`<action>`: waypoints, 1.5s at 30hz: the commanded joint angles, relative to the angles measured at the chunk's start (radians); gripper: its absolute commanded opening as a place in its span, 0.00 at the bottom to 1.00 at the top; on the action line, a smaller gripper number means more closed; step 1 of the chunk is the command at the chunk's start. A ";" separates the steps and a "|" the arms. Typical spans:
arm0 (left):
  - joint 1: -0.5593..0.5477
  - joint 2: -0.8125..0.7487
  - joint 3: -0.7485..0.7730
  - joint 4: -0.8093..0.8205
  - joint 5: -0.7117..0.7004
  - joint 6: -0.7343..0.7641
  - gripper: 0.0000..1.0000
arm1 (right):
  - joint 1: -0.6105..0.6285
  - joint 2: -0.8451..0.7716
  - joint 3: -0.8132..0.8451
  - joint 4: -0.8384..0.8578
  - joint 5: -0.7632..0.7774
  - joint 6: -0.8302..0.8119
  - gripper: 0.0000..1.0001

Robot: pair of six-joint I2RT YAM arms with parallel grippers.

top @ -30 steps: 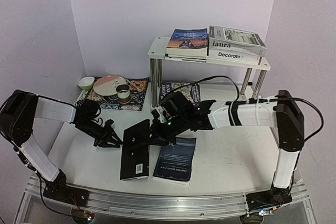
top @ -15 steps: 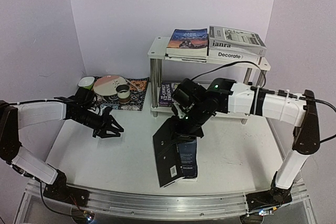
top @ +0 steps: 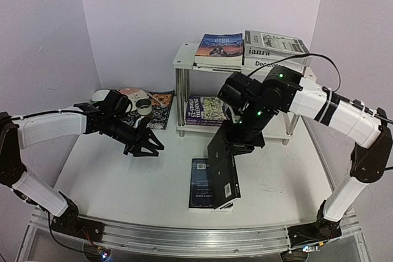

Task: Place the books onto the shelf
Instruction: Place the book on the book pile, then adjust the book pile.

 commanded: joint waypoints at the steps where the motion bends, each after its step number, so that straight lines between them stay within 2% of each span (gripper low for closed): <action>1: -0.075 0.044 0.097 0.011 -0.035 -0.083 0.37 | 0.000 0.041 0.034 -0.089 0.020 0.081 0.00; 5: -0.137 0.106 0.142 0.014 -0.059 -0.116 0.48 | 0.000 0.095 0.020 -0.088 0.057 0.111 0.02; 9: -0.186 0.177 0.167 0.035 -0.064 -0.133 0.49 | -0.001 0.144 0.029 -0.048 0.057 0.109 0.06; 10: -0.196 0.190 0.169 0.050 -0.063 -0.139 0.49 | -0.001 0.151 0.027 -0.033 0.052 0.108 0.12; 11: -0.205 0.201 0.170 0.067 -0.059 -0.149 0.49 | 0.000 0.153 0.025 -0.017 0.046 0.105 0.26; 12: -0.214 0.210 0.170 0.093 -0.049 -0.161 0.50 | -0.001 0.147 0.016 0.005 0.036 0.103 0.33; 14: -0.237 0.215 0.168 0.147 -0.027 -0.181 0.59 | 0.000 0.115 -0.032 0.074 0.009 0.106 0.41; 16: -0.252 0.206 0.172 0.176 -0.030 -0.189 0.69 | 0.000 0.054 -0.144 0.206 -0.020 0.119 0.45; 19: -0.262 0.198 0.169 0.202 -0.025 -0.197 0.76 | 0.000 -0.027 -0.275 0.340 -0.045 0.137 0.46; 25: -0.274 0.200 0.169 0.251 0.008 -0.223 0.79 | -0.001 -0.111 -0.407 0.481 -0.103 0.124 0.43; 29: -0.290 0.196 0.184 0.256 0.011 -0.227 0.80 | 0.000 -0.160 -0.495 0.667 -0.181 0.107 0.50; 36: -0.312 0.211 0.201 0.258 0.019 -0.246 0.85 | 0.000 -0.194 -0.542 0.695 -0.168 0.111 0.55; 38: -0.320 0.220 0.204 0.259 0.021 -0.247 0.87 | 0.000 -0.217 -0.558 0.710 -0.159 0.103 0.59; 41: -0.332 0.236 0.218 0.260 0.026 -0.248 0.87 | 0.000 -0.255 -0.578 0.726 -0.144 0.082 0.63; 45: -0.340 0.281 0.233 0.260 0.043 -0.253 0.85 | 0.000 -0.313 -0.643 0.726 -0.094 0.090 0.63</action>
